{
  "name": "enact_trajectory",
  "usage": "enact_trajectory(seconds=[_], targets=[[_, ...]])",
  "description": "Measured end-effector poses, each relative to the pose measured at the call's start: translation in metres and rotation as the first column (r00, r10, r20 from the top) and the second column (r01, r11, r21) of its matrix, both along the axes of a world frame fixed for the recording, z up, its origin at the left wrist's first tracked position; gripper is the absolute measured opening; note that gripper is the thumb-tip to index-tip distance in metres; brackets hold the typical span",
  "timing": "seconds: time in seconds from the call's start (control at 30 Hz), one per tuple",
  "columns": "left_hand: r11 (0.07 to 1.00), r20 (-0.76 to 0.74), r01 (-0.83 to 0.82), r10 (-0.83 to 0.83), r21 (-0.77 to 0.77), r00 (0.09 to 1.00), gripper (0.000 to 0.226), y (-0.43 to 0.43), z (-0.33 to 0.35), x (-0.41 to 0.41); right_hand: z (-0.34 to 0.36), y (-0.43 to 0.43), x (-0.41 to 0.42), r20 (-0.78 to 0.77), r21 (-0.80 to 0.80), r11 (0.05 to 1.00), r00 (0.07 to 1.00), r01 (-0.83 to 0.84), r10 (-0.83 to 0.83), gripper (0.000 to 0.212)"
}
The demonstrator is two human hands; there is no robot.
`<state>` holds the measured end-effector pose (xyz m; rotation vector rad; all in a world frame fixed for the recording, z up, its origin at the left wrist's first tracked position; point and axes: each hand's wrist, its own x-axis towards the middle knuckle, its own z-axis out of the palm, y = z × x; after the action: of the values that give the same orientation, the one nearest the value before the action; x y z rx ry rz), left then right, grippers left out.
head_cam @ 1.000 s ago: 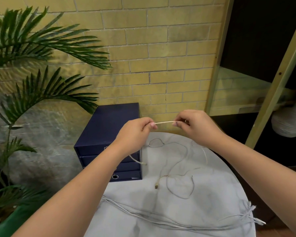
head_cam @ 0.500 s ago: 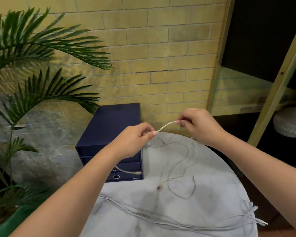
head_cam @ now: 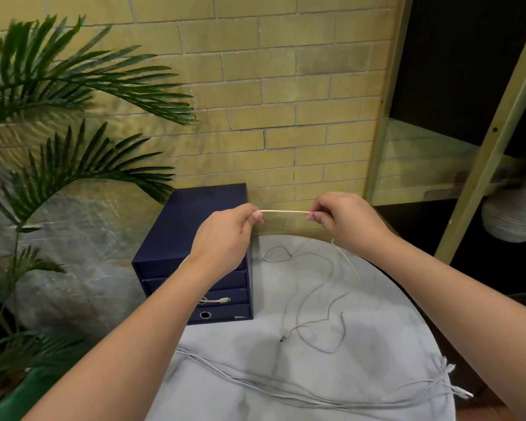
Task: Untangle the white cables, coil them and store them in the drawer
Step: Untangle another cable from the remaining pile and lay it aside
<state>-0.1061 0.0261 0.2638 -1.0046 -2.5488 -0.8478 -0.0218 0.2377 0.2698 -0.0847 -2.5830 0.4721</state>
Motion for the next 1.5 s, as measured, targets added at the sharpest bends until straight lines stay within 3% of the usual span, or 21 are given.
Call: enact_trajectory(seconds=[0.47, 0.87, 1.13, 1.27, 1.37, 1.5], targets=[[0.994, -0.089, -0.088, 0.093, 0.066, 0.992, 0.028, -0.023, 0.001, -0.020, -0.007, 0.014, 0.001, 0.151, -0.016, 0.997, 0.986, 0.078, -0.074, 0.017], [0.981, 0.038, -0.192, 0.190, 0.042, 0.981, 0.029, -0.042, -0.018, -0.042, -0.002, 0.033, 0.013, 0.029, -0.010, 0.987, 0.986, 0.163, -0.163, 0.019], [0.992, 0.396, 0.064, -0.014, -0.113, 0.918, 0.016, -0.048, -0.030, -0.042, 0.011, 0.037, 0.013, -0.005, -0.115, 0.993, 0.999, 0.040, -0.041, 0.014], [0.972, 0.527, 0.230, -0.178, -0.035, 0.831, 0.030, -0.024, -0.019, -0.027, 0.017, 0.019, 0.007, 0.052, -0.154, 0.986, 0.996, -0.062, 0.071, 0.016], [0.936, 0.521, 0.346, -0.325, 0.061, 0.789, 0.032, 0.003, -0.004, -0.013, 0.019, 0.001, -0.001, 0.071, -0.123, 0.983, 0.987, -0.136, 0.146, 0.014], [0.936, 0.399, 0.338, -0.349, 0.101, 0.848, 0.026, 0.022, 0.013, -0.004, 0.023, -0.007, -0.006, 0.050, -0.105, 0.981, 0.984, -0.166, 0.172, 0.013]])
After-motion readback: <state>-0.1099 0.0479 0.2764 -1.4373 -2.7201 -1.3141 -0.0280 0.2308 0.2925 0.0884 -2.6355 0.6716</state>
